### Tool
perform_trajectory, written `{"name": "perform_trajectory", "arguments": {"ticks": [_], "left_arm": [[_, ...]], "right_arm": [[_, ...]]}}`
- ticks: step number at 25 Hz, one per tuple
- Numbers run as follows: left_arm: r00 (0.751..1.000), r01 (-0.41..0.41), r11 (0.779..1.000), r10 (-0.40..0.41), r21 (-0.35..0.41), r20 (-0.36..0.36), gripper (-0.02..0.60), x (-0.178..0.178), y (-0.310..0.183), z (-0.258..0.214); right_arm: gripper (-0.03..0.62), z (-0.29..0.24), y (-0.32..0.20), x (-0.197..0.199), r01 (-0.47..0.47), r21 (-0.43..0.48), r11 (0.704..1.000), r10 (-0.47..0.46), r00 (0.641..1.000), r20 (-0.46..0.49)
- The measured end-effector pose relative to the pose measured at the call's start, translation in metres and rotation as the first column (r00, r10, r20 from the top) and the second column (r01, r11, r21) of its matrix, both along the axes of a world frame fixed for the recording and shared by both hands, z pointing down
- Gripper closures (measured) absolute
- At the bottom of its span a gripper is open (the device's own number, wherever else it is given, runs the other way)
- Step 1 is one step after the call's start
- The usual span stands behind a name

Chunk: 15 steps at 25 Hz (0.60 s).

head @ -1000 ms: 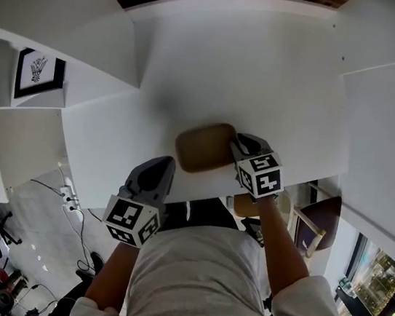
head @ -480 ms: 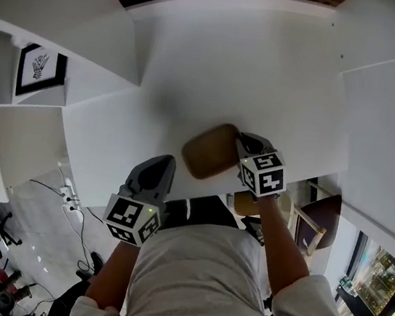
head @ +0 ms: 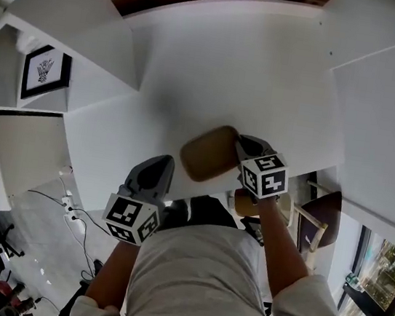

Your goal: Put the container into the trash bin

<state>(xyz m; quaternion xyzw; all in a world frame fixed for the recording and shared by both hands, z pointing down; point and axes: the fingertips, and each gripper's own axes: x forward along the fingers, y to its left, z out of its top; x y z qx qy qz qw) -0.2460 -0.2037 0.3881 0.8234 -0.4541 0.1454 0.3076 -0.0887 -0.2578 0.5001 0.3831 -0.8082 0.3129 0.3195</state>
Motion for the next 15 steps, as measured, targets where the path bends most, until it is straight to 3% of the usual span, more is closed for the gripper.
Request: {"name": "perform_trajectory", "arguments": {"ticks": [15], "left_arm": [[0.988, -0.156, 0.988, 0.156, 0.024, -0.013, 0.565, 0.011, 0.032, -0.010]], "right_arm": [[0.559, -0.019, 0.057, 0.024, -0.146, 0.021, 0.989, 0.145, 0.989, 0.002]]}}
